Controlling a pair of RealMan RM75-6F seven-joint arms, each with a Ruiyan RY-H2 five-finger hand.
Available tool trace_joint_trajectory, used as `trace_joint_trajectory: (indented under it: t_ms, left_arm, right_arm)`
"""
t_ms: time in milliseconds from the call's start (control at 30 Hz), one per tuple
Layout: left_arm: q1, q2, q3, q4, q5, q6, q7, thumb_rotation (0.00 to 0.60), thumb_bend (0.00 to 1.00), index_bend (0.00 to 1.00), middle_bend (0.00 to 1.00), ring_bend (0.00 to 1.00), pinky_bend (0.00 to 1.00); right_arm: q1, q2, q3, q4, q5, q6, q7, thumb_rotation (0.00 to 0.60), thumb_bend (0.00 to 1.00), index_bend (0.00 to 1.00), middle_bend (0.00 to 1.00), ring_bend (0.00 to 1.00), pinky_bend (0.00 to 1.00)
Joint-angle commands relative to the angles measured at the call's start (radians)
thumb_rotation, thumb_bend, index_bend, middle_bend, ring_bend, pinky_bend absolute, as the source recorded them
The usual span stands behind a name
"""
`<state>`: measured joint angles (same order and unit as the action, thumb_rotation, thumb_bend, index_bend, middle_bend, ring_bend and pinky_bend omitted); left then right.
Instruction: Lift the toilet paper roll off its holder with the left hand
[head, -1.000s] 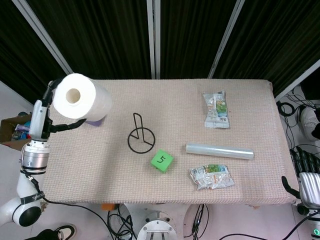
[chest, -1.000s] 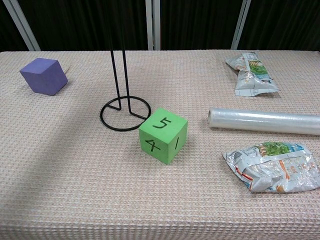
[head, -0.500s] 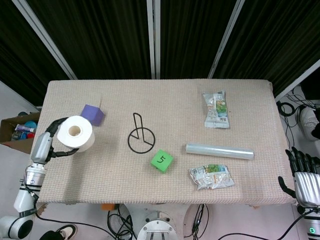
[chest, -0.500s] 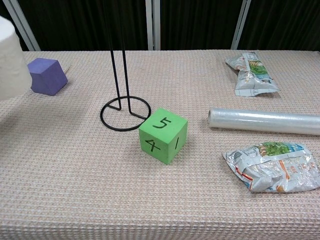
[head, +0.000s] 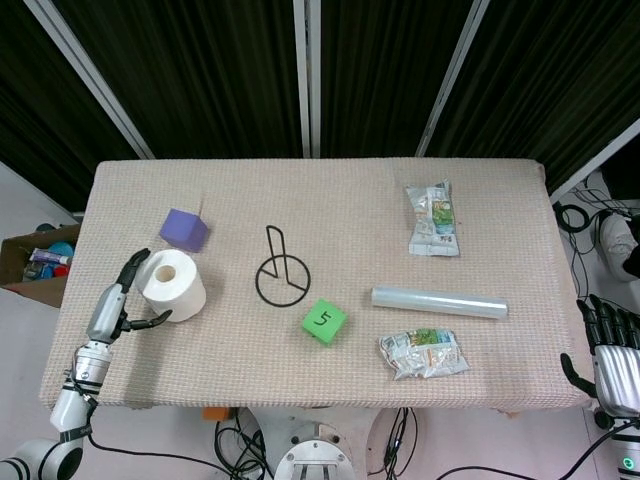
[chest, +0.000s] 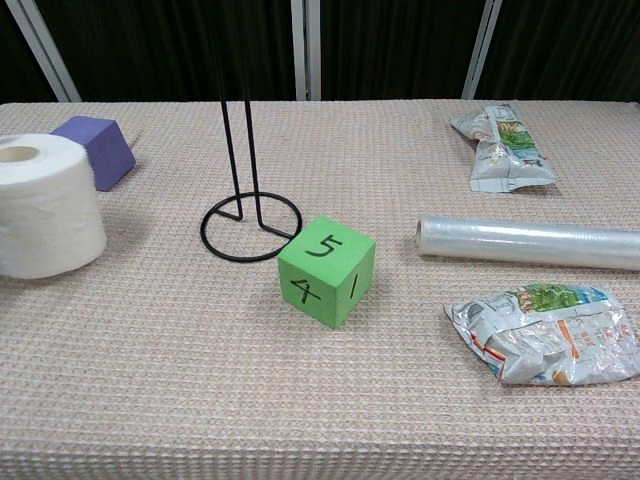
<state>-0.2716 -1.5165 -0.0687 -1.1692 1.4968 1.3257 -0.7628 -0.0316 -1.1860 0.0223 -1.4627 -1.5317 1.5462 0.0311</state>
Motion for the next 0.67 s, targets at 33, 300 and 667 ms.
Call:
trace_joint_trajectory:
  t_ms: [33, 300, 667]
  left_arm:
    - [0.016, -0.005, 0.011, 0.021, 0.023, 0.038, -0.009, 0.482, 0.16, 0.0, 0.0, 0.0, 0.15]
    - [0.132, 0.117, 0.062, 0.015, 0.154, 0.326, 0.414, 0.33, 0.1, 0.0, 0.0, 0.0, 0.15]
    - [0.309, 0.28, 0.193, -0.145, 0.16, 0.377, 0.812, 0.281, 0.06, 0.0, 0.0, 0.0, 0.15]
  right_arm:
    - [0.0, -0.001, 0.002, 0.001, -0.001, 0.004, -0.001, 0.6, 0.29, 0.0, 0.0, 0.0, 0.0]
    - [-0.01, 0.008, 0.006, 0.006, -0.021, 0.044, -0.006, 0.6, 0.29, 0.0, 0.0, 0.0, 0.0]
    - [-0.009, -0.014, 0.0, 0.035, -0.021, 0.036, -0.052, 0.6, 0.29, 0.0, 0.0, 0.0, 0.0]
